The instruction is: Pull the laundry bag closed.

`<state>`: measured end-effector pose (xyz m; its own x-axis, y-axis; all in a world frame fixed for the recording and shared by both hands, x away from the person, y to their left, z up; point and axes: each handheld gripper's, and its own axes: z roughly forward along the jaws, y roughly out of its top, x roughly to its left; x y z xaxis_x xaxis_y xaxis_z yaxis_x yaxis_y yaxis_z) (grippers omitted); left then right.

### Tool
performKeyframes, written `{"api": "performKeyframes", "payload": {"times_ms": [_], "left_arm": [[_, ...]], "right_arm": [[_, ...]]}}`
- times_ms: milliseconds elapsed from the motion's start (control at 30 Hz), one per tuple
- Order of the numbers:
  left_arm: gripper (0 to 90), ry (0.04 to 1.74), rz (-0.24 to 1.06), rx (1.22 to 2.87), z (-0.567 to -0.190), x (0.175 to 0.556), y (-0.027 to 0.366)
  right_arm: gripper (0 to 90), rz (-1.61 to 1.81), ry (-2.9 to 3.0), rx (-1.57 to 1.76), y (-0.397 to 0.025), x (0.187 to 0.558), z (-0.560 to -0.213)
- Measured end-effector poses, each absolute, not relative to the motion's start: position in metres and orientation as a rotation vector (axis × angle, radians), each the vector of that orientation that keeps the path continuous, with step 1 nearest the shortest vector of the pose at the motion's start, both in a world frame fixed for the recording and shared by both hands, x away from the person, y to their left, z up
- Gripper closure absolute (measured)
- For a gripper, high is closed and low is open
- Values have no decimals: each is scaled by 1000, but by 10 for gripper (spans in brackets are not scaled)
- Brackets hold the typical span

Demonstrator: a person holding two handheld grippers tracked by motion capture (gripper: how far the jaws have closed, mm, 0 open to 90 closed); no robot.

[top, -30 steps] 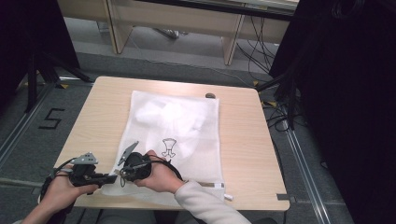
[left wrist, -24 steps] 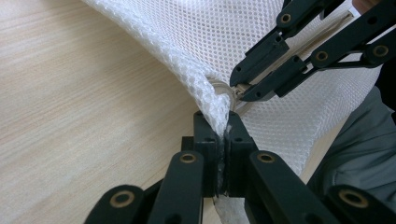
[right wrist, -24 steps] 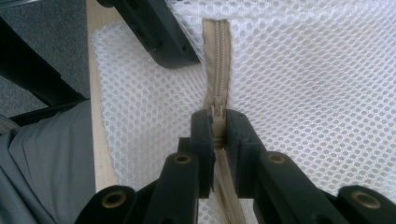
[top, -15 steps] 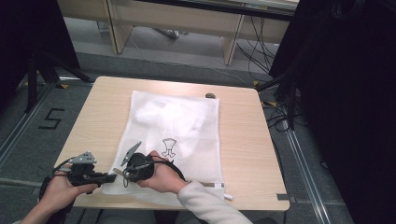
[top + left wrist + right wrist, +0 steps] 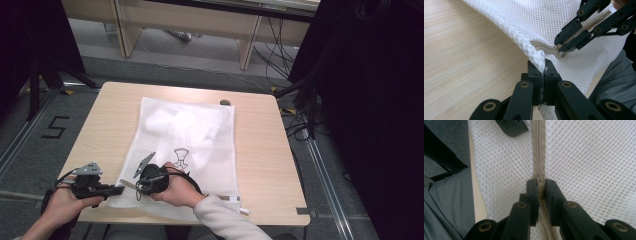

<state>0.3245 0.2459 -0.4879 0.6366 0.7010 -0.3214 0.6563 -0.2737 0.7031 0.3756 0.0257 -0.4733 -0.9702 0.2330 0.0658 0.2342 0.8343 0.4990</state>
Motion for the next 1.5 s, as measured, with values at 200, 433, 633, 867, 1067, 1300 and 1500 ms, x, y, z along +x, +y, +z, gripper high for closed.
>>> {"api": "performKeyframes", "payload": {"times_ms": [200,433,633,867,1067,1300,1500], "left_arm": [[858,1066,63,1994,-488,325,247],[858,1068,78,1977,-489,324,246],[858,1066,79,1979,-489,325,246],[859,1067,79,1981,-489,325,246],[859,1074,83,2003,-488,325,247],[859,1072,72,2006,-489,325,247],[859,1073,68,2008,-489,326,248]], "right_arm": [[824,-813,-3004,-396,21,375,-473],[824,-803,-3005,-395,15,377,-473],[824,-788,-3005,-418,13,375,-472],[824,-779,-3010,-414,9,376,-473],[825,-751,-3019,-402,3,378,-474],[824,-746,-3021,-400,1,378,-474],[825,-726,-3029,-406,-1,379,-474]]}}
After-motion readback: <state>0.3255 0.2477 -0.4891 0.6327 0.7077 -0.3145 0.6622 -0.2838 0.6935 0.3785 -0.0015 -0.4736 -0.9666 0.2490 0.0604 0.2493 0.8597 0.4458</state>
